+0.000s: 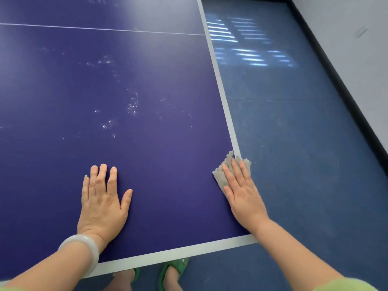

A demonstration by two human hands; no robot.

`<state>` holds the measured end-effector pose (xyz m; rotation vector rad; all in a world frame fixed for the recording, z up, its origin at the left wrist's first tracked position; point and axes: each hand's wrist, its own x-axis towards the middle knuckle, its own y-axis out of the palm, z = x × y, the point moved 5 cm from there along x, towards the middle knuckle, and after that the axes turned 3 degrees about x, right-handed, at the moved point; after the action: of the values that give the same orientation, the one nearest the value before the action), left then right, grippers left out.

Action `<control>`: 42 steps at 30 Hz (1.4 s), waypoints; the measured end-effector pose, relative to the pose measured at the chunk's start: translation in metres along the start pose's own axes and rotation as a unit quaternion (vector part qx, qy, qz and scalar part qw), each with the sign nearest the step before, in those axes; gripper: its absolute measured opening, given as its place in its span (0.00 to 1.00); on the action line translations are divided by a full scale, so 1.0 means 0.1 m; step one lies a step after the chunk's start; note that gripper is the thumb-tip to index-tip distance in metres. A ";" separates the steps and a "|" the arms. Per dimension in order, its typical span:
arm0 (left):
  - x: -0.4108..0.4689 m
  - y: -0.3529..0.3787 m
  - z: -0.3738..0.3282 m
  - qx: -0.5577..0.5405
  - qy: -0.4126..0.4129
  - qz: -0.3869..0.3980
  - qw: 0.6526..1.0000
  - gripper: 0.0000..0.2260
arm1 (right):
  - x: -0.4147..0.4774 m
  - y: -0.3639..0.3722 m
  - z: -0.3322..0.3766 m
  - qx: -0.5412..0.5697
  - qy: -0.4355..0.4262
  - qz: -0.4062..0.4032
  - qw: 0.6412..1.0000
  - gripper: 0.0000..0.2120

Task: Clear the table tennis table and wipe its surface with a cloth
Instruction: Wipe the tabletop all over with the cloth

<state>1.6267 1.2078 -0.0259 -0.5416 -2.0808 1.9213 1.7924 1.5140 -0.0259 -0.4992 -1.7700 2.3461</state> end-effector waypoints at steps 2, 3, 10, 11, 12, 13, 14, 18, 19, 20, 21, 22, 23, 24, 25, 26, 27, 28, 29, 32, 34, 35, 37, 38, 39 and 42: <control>0.00 0.00 0.00 -0.002 -0.002 -0.001 1.000 0.35 | -0.47 0.08 0.03 -0.001 0.012 -0.010 1.000 0.27; 0.00 -0.01 0.00 -0.003 -0.002 -0.002 1.000 0.35 | -0.64 0.11 0.04 -0.001 0.019 -0.016 1.000 0.27; 0.01 -0.02 -0.02 0.000 0.001 0.004 1.000 0.35 | -0.50 0.12 0.07 -0.014 0.054 -0.003 0.998 0.27; 0.01 -0.02 -0.02 0.003 0.002 0.007 1.000 0.35 | -0.30 0.09 0.05 -0.020 0.056 -0.007 0.998 0.26; 0.01 -0.02 -0.02 0.006 0.003 0.010 1.000 0.35 | -0.07 0.06 0.03 -0.025 0.066 -0.010 0.997 0.26; 0.01 -0.02 -0.02 0.007 0.003 0.014 1.000 0.35 | 0.17 0.03 0.00 -0.029 0.086 -0.013 0.996 0.26; 0.00 -0.02 -0.02 0.007 0.003 0.016 1.000 0.36 | 0.41 -0.01 -0.01 -0.032 0.113 -0.020 0.993 0.27; 0.02 -0.03 -0.01 0.007 0.000 0.020 1.000 0.38 | 1.18 -0.14 0.20 -0.037 0.194 -0.023 0.980 0.27; 0.02 -0.03 -0.01 0.007 -0.001 0.023 1.000 0.38 | 1.30 -0.12 0.35 -0.036 0.189 -0.023 0.981 0.27; 0.02 -0.03 -0.02 0.009 -0.002 0.026 1.000 0.38 | 1.37 -0.09 0.54 -0.034 0.173 -0.025 0.984 0.27; 0.01 -0.04 -0.02 0.012 -0.002 0.029 1.000 0.38 | 1.40 -0.03 0.77 -0.035 0.147 -0.025 0.988 0.28; 0.01 -0.05 -0.03 0.013 -0.003 0.031 0.999 0.38 | 1.39 0.05 1.01 -0.035 0.111 -0.024 0.993 0.28; 0.01 -0.05 -0.02 0.012 -0.004 0.033 0.999 0.38 | 1.34 0.13 1.25 -0.036 0.064 -0.020 0.997 0.28; 0.00 -0.05 -0.02 0.009 -0.006 0.035 0.999 0.38 | 1.26 0.21 1.44 -0.037 0.010 -0.013 0.999 0.28; 0.00 -0.06 -0.01 0.006 -0.008 0.035 0.999 0.37 | 1.17 0.29 1.57 -0.043 -0.046 -0.003 0.998 0.28; 0.01 -0.06 -0.01 0.002 -0.009 0.035 0.999 0.37 | 1.13 0.32 1.61 -0.047 -0.097 0.008 0.994 0.28; 0.01 -0.06 -0.01 0.000 -0.009 0.036 0.999 0.37 | 1.16 0.30 1.56 -0.046 -0.137 0.018 0.989 0.27; 0.01 -0.06 0.00 0.000 -0.008 0.037 0.999 0.36 | 1.26 0.24 1.45 -0.047 -0.155 0.019 0.987 0.27; 0.02 -0.06 0.00 0.002 -0.007 0.039 0.999 0.36 | 1.39 0.18 1.28 -0.050 -0.149 0.017 0.987 0.26; 0.02 -0.06 0.00 0.007 -0.007 0.045 0.999 0.35 | 1.93 -0.12 0.61 -0.051 0.023 -0.021 0.998 0.26; 0.03 -0.06 -0.01 0.010 -0.009 0.044 0.999 0.35 | 2.15 -0.28 0.33 -0.024 0.153 -0.043 0.987 0.26; 0.03 -0.06 0.00 0.012 -0.009 0.044 0.999 0.35 | 2.21 -0.30 0.32 -0.007 0.195 -0.049 0.980 0.27; 0.02 -0.05 0.01 0.013 -0.007 0.043 0.999 0.35 | 2.27 -0.21 0.61 0.007 0.195 -0.048 0.980 0.27; 0.02 -0.05 0.01 0.013 -0.007 0.044 0.999 0.35 | 2.25 -0.13 0.84 -0.002 0.147 -0.049 0.988 0.27; 0.02 -0.05 0.01 0.013 -0.006 0.043 0.999 0.35 | 2.20 -0.04 1.09 -0.013 0.073 -0.046 0.996 0.27; 0.02 -0.05 0.01 0.015 -0.005 0.043 0.999 0.35 | 1.96 0.11 1.38 -0.033 -0.085 -0.004 0.996 0.26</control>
<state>1.6236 1.2074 -0.0211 -0.6249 -2.0634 2.0030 1.5617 1.4495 -0.0358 -0.3069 -1.9237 2.3955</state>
